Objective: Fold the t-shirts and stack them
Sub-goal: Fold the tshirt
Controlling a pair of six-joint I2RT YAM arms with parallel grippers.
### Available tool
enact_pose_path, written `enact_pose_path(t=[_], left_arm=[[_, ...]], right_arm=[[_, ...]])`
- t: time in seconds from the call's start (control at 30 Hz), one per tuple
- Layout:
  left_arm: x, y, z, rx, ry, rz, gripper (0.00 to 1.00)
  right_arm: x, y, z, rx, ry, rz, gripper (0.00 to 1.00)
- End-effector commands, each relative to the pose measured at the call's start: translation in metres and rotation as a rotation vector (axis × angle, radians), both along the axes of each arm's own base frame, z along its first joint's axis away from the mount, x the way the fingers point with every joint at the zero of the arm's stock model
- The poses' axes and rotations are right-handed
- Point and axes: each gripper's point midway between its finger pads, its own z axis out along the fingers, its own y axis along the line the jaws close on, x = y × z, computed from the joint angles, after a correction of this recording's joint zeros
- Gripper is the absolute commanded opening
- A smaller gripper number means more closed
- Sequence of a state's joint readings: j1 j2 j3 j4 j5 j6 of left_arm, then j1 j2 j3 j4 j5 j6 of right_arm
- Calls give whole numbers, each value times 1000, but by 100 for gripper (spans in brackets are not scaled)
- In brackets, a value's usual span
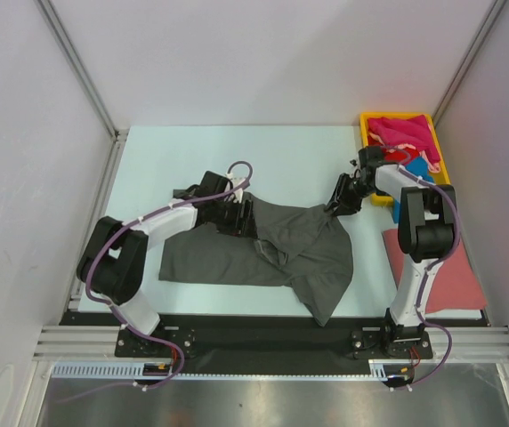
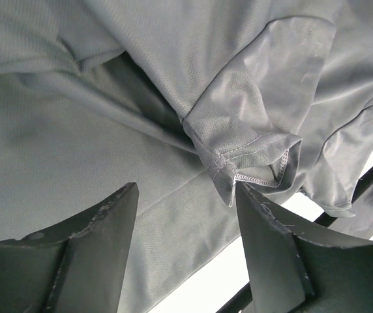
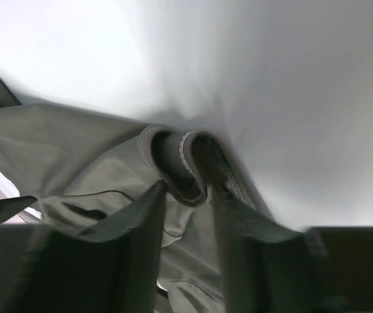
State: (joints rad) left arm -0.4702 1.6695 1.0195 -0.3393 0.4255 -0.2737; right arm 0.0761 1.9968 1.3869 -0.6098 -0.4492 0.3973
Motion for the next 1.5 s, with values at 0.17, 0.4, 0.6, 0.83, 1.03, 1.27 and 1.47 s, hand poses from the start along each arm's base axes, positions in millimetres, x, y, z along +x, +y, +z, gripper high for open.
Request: enact_pose_path(t=[0.17,0.4,0.6,0.83,1.03,1.27,1.47], left_arm=[[9,-9,6,-15,-2,-44,63],[-1,6,-17,61,18,-47,67],[-9,9,-13,57,2,-74,75],[46,49,38,19,-135,139,59],[110,99,60,-40,-154,386,60],[135,144,39,-117,-50,589,57],[151,166,25,-141,-15,646,54]], right_arm=[[34,-14,10,-42,-63,-74,0],[51,-66,23,-300,-132,-108,0],[80,-61,21,-279,-167,-67,2],[71,-59,40,-258,-155,-63,44],[57,-49,31,-195,-131,-47,42],[61,-48,21,-179,-102,-56,39],[57,-48,11,-172,-74,-58,37]])
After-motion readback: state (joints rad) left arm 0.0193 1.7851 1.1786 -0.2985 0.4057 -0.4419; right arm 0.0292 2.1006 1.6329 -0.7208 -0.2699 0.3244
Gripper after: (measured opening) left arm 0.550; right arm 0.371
